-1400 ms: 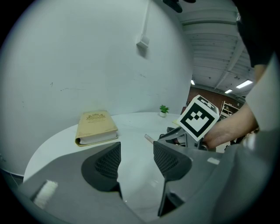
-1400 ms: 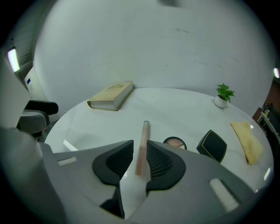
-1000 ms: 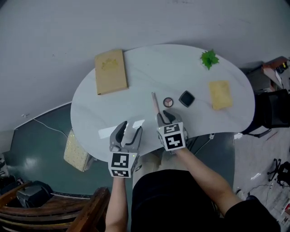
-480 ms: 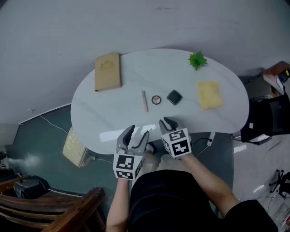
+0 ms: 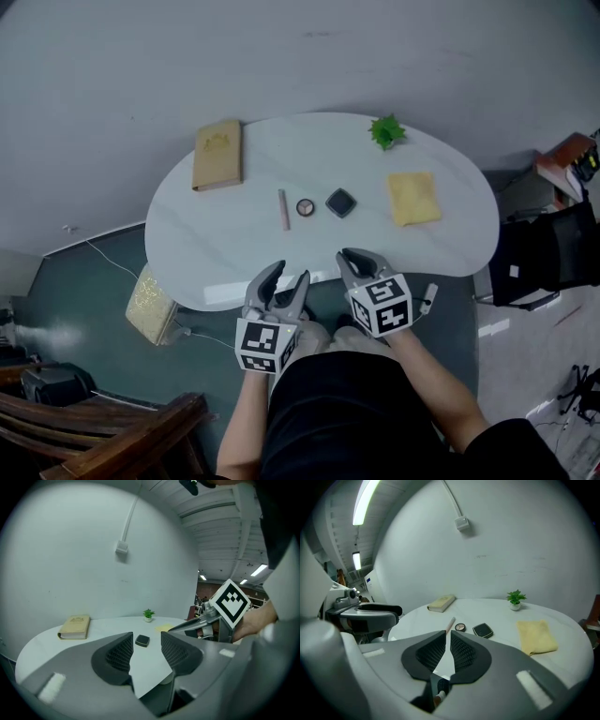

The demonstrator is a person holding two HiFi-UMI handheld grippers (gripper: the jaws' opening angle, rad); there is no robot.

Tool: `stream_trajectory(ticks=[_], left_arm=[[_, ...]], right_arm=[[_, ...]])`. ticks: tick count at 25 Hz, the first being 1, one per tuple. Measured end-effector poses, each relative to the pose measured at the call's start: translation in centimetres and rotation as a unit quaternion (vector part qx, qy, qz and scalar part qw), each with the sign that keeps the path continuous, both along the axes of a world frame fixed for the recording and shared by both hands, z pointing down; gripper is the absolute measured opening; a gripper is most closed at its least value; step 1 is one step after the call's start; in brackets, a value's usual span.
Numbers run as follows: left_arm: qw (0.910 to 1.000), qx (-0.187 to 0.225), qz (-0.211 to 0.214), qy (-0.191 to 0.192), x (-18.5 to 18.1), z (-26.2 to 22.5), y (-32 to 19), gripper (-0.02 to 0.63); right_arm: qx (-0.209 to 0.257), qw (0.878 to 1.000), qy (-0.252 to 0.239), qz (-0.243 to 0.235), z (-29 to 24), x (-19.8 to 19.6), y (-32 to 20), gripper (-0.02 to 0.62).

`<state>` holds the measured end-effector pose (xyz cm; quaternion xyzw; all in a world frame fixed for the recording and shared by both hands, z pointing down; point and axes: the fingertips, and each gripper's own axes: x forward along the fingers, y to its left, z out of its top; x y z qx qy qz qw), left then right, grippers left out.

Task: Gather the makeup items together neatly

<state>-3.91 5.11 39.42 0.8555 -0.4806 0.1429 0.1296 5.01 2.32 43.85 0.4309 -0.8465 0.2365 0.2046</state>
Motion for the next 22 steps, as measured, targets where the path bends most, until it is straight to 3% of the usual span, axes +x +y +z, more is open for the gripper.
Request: stream_trajectory(ticks=[6, 10, 22], left_arm=[[0.9995, 0.03, -0.014, 0.002, 1.6, -2.6, 0.9, 0.13], [0.9992, 0.034, -0.02, 0.003, 1.9, -3.5, 2.0, 0.127], [0.998, 0.052, -0.036, 0.003, 1.8, -6.7, 3.8, 0.046]], right_arm=[[0.048, 0.999, -0.01, -0.009, -3.5, 2.2, 1.4, 0.026], [0.087, 0.996, -0.008, -0.018, -5.9, 3.3, 2.3, 0.023], [0.146, 0.988, -0.011, -0.049, -11.4, 3.6, 5.0, 0.012]])
